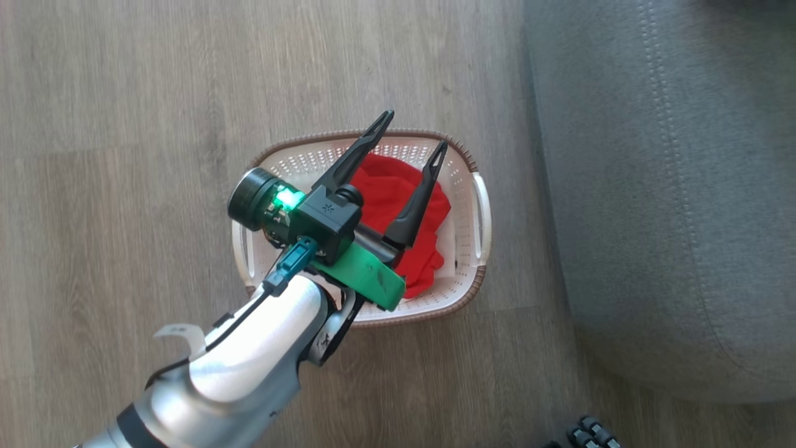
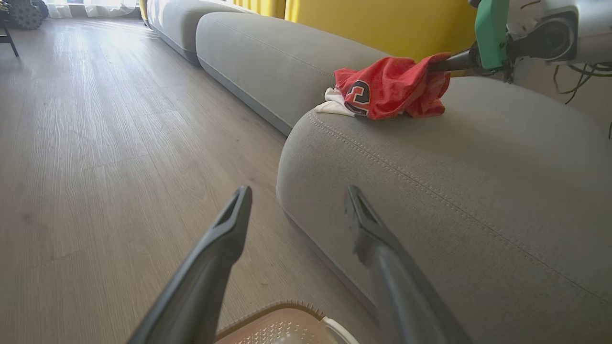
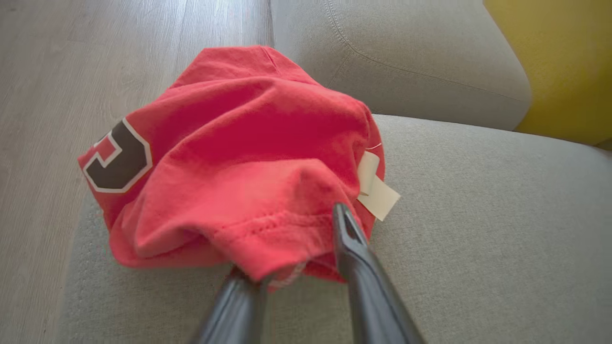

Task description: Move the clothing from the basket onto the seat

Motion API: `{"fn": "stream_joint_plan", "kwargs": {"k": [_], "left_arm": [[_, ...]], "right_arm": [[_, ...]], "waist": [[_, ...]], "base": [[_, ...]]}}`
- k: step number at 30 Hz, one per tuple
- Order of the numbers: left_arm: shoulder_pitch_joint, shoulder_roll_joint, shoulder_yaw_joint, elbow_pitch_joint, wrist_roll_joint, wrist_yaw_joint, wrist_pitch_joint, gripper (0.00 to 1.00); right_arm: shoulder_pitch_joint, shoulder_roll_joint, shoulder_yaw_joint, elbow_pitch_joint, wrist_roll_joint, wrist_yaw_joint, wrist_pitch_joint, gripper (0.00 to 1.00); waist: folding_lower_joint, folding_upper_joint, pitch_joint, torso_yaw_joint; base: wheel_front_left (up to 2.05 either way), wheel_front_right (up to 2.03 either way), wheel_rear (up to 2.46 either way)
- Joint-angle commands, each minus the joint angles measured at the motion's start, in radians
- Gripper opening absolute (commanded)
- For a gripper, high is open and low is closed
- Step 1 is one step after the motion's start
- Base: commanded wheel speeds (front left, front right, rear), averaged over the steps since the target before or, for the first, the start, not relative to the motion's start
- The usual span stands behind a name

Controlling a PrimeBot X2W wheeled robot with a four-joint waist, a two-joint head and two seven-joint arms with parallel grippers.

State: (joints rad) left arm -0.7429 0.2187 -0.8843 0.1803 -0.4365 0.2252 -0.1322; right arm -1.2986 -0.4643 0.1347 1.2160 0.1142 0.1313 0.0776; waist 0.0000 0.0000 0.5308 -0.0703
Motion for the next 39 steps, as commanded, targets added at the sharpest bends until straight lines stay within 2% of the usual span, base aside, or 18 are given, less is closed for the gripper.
{"fn": "stream_joint_plan", "kwargs": {"k": [1,12,24,29,39], "left_arm": [[0.001,0.021,0.025,-0.025,0.001,0.003,0.002,1.0],[0.045,0.04,0.033,-0.012,-0.029,0.013,-0.005,1.0],[0.128,0.051,0.063,0.011,-0.09,0.031,-0.046,1.0],[0.17,0.05,0.086,0.04,-0.12,0.039,-0.074,1.0],[0.291,0.087,0.174,0.051,-0.169,0.085,-0.117,1.0]], "right_arm": [[0.017,0.004,0.013,-0.021,0.008,-0.001,-0.011,1.0],[0.106,0.01,0.156,-0.047,0.108,-0.001,-0.032,1.0],[0.223,-0.053,0.306,-0.209,0.285,-0.001,-0.096,1.0],[0.255,-0.059,0.303,-0.246,0.301,-0.001,-0.171,1.0],[0.363,0.027,0.214,-0.297,0.246,-0.001,-0.265,1.0]], "waist": [[0.0,0.0,-0.015,-0.012],[0.0,0.0,-0.102,-0.064],[0.0,0.0,-0.242,-0.076],[0.0,0.0,-0.315,-0.046],[0.0,0.0,-0.429,0.024]], "base": [[0.0,0.0,0.0],[0.0,0.0,0.0],[0.0,0.0,0.0],[0.0,0.0,0.0],[0.0,0.0,0.0]]}}
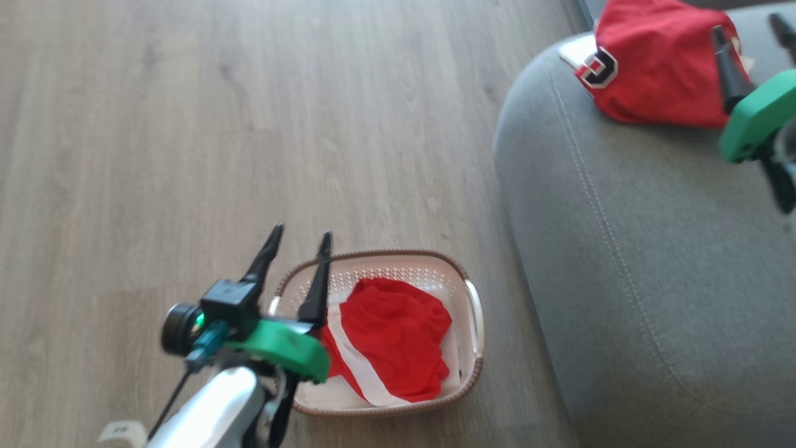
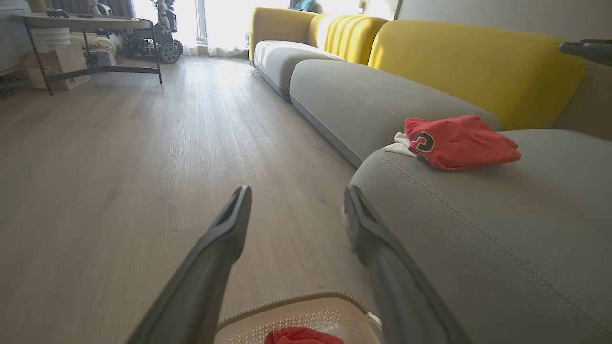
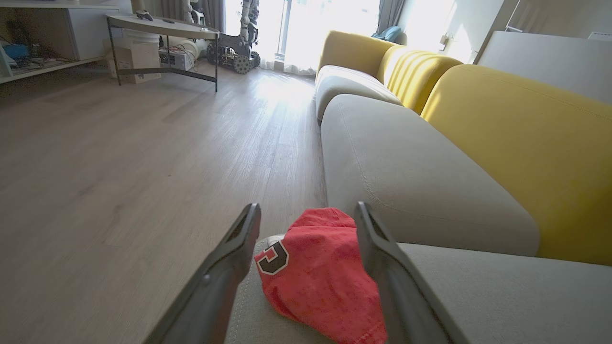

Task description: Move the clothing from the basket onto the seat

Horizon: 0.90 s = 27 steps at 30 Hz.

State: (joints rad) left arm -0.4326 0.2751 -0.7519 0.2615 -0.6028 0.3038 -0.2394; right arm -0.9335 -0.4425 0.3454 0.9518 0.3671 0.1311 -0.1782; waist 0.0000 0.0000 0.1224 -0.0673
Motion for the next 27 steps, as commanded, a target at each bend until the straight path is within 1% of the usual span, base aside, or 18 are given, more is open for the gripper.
{"fn": "stream_joint_plan", "kwargs": {"k": [1,6,12,13,17,21,24,27], "left_arm": [[-0.008,0.037,0.053,-0.033,-0.007,0.012,-0.012,1.0],[0.052,0.064,0.108,-0.048,-0.022,0.039,-0.018,1.0],[0.132,0.08,0.167,-0.067,-0.035,0.07,-0.021,1.0],[0.132,0.08,0.167,-0.067,-0.035,0.07,-0.021,1.0],[0.192,0.091,0.203,-0.089,-0.034,0.088,-0.022,1.0],[0.254,0.104,0.236,-0.113,-0.03,0.1,-0.022,1.0],[0.295,0.11,0.258,-0.129,-0.026,0.105,-0.022,1.0],[0.329,0.112,0.274,-0.141,-0.019,0.104,-0.022,1.0]], "right_arm": [[0.013,0.02,-0.008,-0.045,-0.017,0.0,-0.015,1.0],[0.113,0.096,-0.083,-0.124,-0.073,0.0,-0.035,1.0],[0.282,0.195,-0.201,-0.269,-0.173,0.0,-0.043,1.0],[0.282,0.195,-0.201,-0.269,-0.173,0.0,-0.043,1.0],[0.417,0.289,-0.284,-0.386,-0.239,0.0,-0.031,1.0],[0.553,0.361,-0.34,-0.519,-0.293,0.0,-0.01,1.0],[0.643,0.385,-0.353,-0.614,-0.31,0.0,0.009,1.0],[0.717,0.391,-0.35,-0.695,-0.292,0.0,0.026,1.0]], "waist": [[0.0,0.0,-0.027,0.026],[0.0,0.0,-0.052,0.051],[0.0,0.0,-0.076,0.076],[0.0,0.0,-0.076,0.076],[0.0,0.0,-0.092,0.093],[0.0,0.0,-0.107,0.107],[0.0,0.0,-0.116,0.114],[0.0,0.0,-0.125,0.121]], "base": [[0.0,0.0,0.0],[0.0,0.0,0.0],[0.0,0.0,0.0],[0.0,0.0,0.0],[0.0,0.0,0.0],[0.0,0.0,0.0],[0.0,0.0,0.0],[0.0,0.0,0.0]]}}
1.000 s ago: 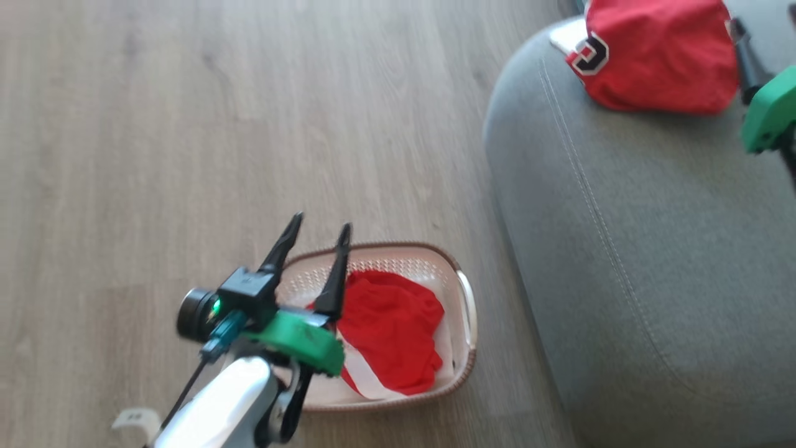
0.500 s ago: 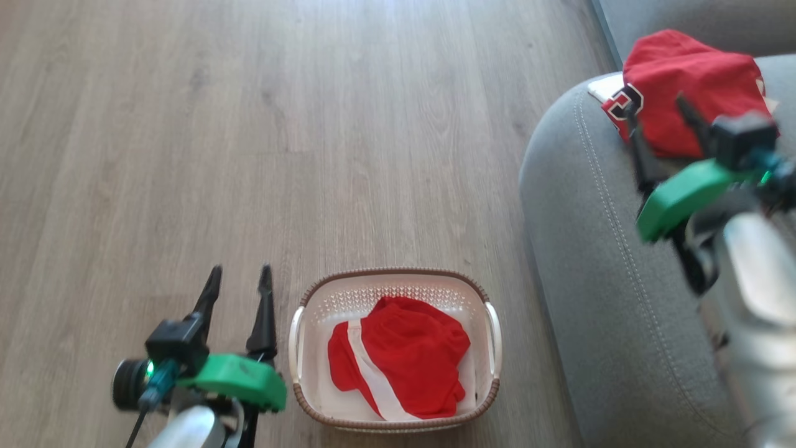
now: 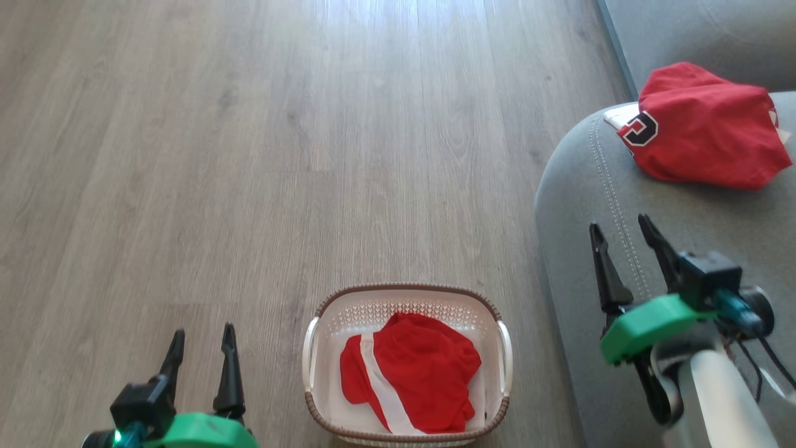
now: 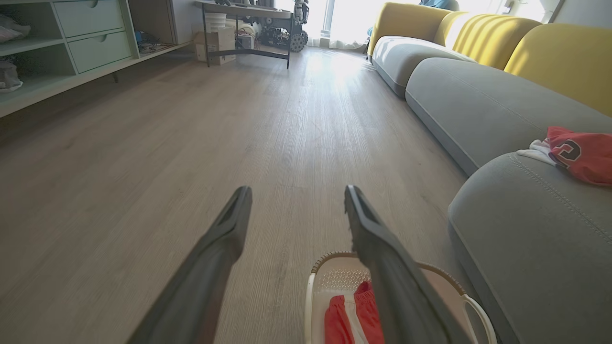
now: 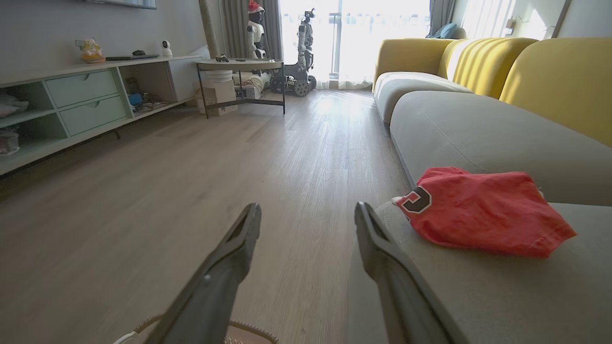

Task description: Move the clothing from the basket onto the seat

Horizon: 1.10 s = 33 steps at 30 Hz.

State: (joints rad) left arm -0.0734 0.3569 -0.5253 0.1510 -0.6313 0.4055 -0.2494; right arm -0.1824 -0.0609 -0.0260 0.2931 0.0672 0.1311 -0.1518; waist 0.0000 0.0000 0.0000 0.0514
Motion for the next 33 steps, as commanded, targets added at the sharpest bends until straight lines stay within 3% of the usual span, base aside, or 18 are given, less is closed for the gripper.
{"fn": "stream_joint_plan", "kwargs": {"k": [1,13,33], "left_arm": [[-0.02,0.029,0.052,-0.033,0.011,0.003,-0.012,1.0],[0.098,0.021,0.124,-0.068,0.051,-0.026,-0.012,1.0],[0.148,-0.003,0.167,-0.075,0.102,-0.059,-0.012,1.0]], "right_arm": [[-0.013,0.01,0.027,-0.059,0.024,0.0,0.002,1.0],[0.172,0.01,0.026,-0.207,0.104,0.0,-0.01,1.0],[0.226,0.011,0.047,-0.21,0.132,0.0,-0.011,1.0]], "waist": [[0.0,0.0,-0.005,0.005],[0.0,0.0,-0.031,0.019],[0.0,0.0,-0.051,0.012]], "base": [[0.0,0.0,0.0],[0.0,0.0,0.0],[0.0,0.0,0.0]]}}
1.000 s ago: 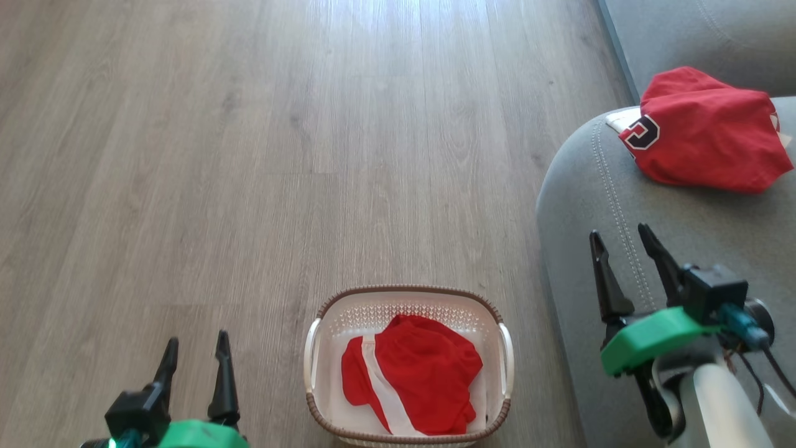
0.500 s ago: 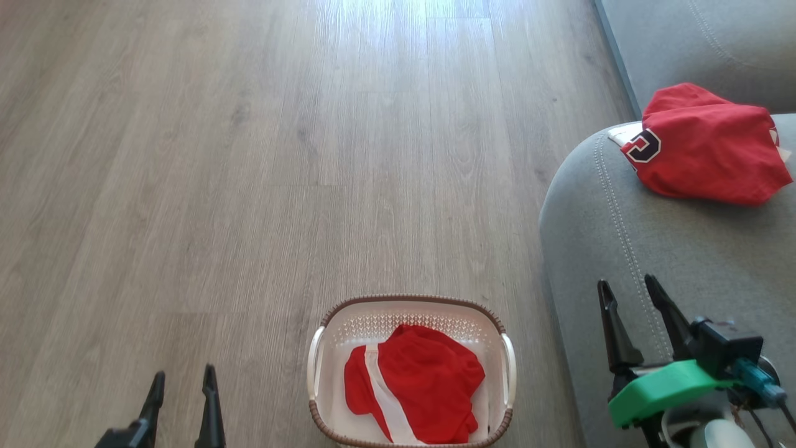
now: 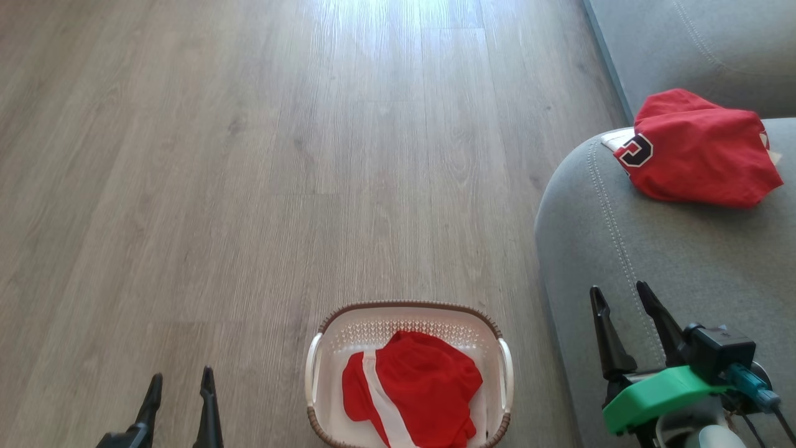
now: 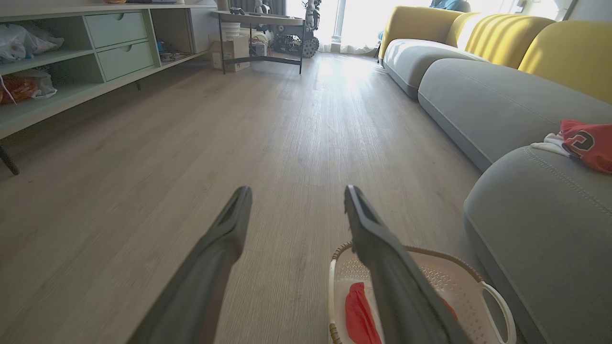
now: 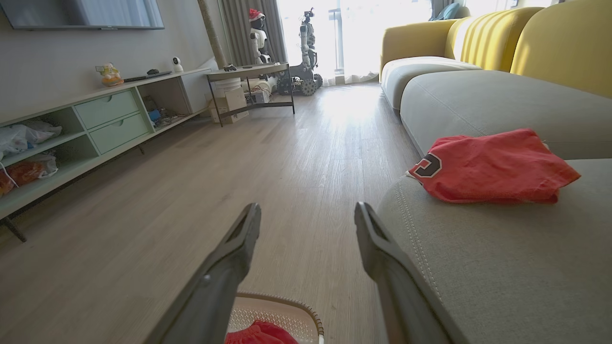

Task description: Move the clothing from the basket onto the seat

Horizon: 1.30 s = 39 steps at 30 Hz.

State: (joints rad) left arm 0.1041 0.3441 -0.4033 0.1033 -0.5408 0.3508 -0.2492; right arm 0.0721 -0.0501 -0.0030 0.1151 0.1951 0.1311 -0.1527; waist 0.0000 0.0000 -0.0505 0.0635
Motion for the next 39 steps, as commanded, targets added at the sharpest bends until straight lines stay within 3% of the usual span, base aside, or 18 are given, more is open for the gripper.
{"fn": "stream_joint_plan", "kwargs": {"k": [1,39], "left_arm": [[-0.03,0.01,0.047,-0.027,0.014,-0.005,-0.013,1.0],[-0.032,-0.01,0.056,-0.021,0.043,-0.029,-0.012,1.0]], "right_arm": [[-0.028,0.0,0.024,-0.031,0.005,0.0,-0.01,1.0],[-0.025,0.0,0.014,-0.006,0.002,0.0,-0.009,1.0]], "waist": [[0.0,0.0,0.0,-0.001],[0.0,0.0,0.004,0.005]], "base": [[0.0,0.0,0.0],[0.0,0.0,0.0]]}}
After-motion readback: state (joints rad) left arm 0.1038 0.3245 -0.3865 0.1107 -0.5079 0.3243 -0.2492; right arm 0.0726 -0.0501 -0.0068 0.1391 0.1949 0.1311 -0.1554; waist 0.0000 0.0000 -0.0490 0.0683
